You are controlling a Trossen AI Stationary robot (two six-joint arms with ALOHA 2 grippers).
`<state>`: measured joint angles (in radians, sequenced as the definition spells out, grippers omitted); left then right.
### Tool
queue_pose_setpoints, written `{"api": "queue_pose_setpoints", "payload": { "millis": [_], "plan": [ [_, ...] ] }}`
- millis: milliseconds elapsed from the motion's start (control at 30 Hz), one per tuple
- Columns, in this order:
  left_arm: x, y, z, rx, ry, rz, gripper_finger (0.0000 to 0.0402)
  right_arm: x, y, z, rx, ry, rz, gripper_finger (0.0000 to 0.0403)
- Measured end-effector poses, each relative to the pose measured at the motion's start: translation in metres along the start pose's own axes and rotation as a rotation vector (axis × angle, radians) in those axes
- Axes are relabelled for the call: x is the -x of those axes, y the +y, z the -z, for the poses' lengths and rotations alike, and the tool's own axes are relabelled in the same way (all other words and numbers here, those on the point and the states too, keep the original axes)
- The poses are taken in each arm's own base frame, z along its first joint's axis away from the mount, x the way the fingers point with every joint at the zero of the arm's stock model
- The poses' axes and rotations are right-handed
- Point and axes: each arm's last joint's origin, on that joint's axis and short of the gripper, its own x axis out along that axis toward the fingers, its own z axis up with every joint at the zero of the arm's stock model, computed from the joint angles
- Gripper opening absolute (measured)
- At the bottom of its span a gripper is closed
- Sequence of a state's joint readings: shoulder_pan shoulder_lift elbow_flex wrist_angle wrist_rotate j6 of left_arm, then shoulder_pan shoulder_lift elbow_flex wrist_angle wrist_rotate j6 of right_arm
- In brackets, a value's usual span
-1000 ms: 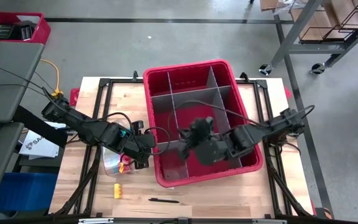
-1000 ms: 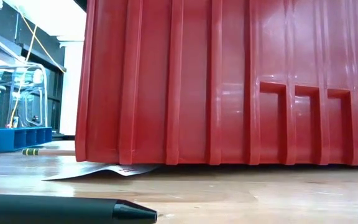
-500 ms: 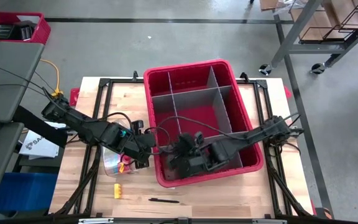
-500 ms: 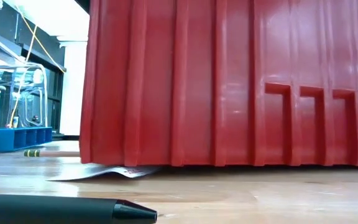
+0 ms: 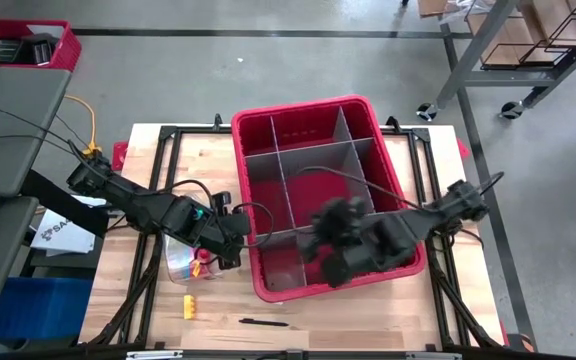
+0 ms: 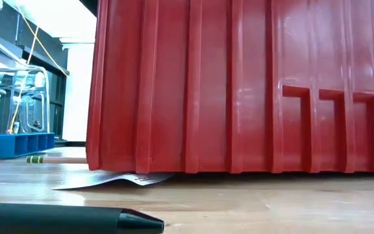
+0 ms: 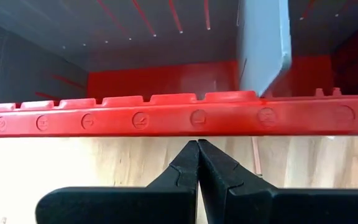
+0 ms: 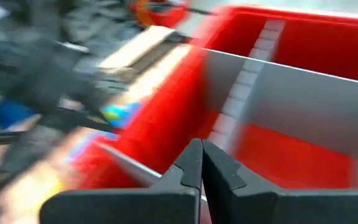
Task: Sort Items/Unsort Items
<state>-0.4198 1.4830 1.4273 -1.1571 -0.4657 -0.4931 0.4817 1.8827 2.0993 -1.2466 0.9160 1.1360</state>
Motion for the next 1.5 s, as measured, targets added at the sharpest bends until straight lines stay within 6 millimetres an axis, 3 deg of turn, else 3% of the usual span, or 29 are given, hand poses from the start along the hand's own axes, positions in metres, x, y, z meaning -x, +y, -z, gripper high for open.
{"api": "queue_pose_setpoints", "payload": {
  "millis": [100,233,300,367,467,667,967,1100,1200,1300,1500],
  "plan": [
    [0.0,0.0,0.0,0.001,0.002,-0.001,0.0,0.025,-0.022,0.017,-0.05,0.007,0.132,0.0],
    [0.0,0.001,0.0,0.001,0.003,-0.002,0.0,0.033,-0.023,0.044,-0.056,0.013,0.106,0.0],
    [0.0,0.001,0.0,0.002,0.003,0.002,0.0,0.024,-0.029,0.057,-0.077,0.042,0.169,0.0],
    [0.0,0.0,0.0,0.004,0.008,0.009,0.0,0.014,-0.035,0.069,-0.095,-0.036,0.207,0.0],
    [0.0,0.0,0.0,0.005,0.008,0.012,0.0,0.008,-0.042,0.067,-0.169,-0.08,0.23,0.0],
    [0.0,0.0,0.0,0.013,0.007,0.013,0.0,-0.002,-0.044,0.071,-0.143,-0.051,0.254,0.0],
    [-0.001,0.002,0.0,0.012,0.019,0.011,0.0,-0.046,-0.045,0.124,-0.298,-0.075,0.191,0.0],
    [-0.001,0.002,0.0,-0.005,0.018,0.013,0.0,-0.052,-0.047,0.13,-0.338,-0.103,0.187,0.0],
    [-0.001,0.002,0.0,-0.005,0.017,0.011,0.0,-0.041,-0.046,0.121,-0.338,-0.079,0.183,0.0],
    [-0.001,0.002,0.0,-0.009,0.014,0.01,0.0,-0.013,-0.045,0.089,-0.336,-0.02,0.155,0.0],
    [-0.002,0.003,-0.002,-0.032,0.004,0.01,0.0,0.031,-0.055,0.019,-0.054,0.126,0.09,0.0]
  ]
}}
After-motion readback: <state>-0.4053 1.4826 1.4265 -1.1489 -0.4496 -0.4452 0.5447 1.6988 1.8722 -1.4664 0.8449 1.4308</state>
